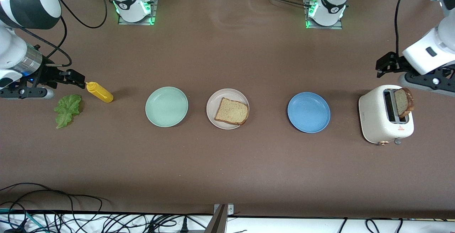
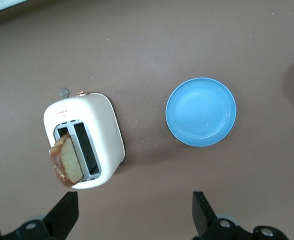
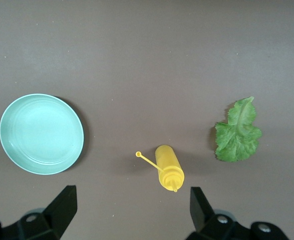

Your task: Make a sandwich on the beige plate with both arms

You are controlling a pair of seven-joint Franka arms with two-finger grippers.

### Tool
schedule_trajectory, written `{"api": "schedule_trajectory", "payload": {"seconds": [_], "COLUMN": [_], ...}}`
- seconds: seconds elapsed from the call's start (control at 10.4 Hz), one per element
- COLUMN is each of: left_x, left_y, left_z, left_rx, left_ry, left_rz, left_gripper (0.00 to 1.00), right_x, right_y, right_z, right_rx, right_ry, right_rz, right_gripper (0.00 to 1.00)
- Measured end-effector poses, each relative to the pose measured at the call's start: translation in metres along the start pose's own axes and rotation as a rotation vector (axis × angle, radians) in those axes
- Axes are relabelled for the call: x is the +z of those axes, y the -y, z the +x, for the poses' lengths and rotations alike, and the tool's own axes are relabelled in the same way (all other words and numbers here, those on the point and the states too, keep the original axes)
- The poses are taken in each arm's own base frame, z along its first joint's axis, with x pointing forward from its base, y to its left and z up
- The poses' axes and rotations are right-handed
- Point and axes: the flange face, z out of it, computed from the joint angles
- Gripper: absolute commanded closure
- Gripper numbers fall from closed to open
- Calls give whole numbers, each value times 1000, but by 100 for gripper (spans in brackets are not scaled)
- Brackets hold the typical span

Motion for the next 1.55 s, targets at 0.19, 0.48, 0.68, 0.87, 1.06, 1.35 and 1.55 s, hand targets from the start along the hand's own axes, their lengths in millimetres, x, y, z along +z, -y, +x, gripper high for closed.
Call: {"api": "schedule_trajectory", "payload": {"seconds": [0.19, 0.48, 0.68, 0.87, 1.06, 1.35, 1.55], "left_x": [1, 0, -2, -5, -12, -14, -8], "left_y": [4, 7, 8, 9, -5, -19, -14], "left_z": [-1, 2, 4, 3, -2, -21, -35], "left_rx": [-12, -19, -22, -25, -22, -35, -57], "left_ry": [-3, -27, -52, -61, -66, -80, -96], "left_rz": [-52, -60, -56, -53, -32, 11, 8], "left_gripper": [0, 0, 0, 0, 0, 0, 0], "right_x": [0, 0, 0, 0, 0, 0, 0], "right_y": [0, 0, 0, 0, 0, 0, 0], "right_z": [0, 0, 0, 0, 0, 0, 0], "right_rx": [0, 0, 0, 0, 0, 0, 0], "right_ry": [0, 0, 0, 0, 0, 0, 0], "right_rz": [0, 0, 0, 0, 0, 0, 0], "right_gripper": [0, 0, 0, 0, 0, 0, 0]}}
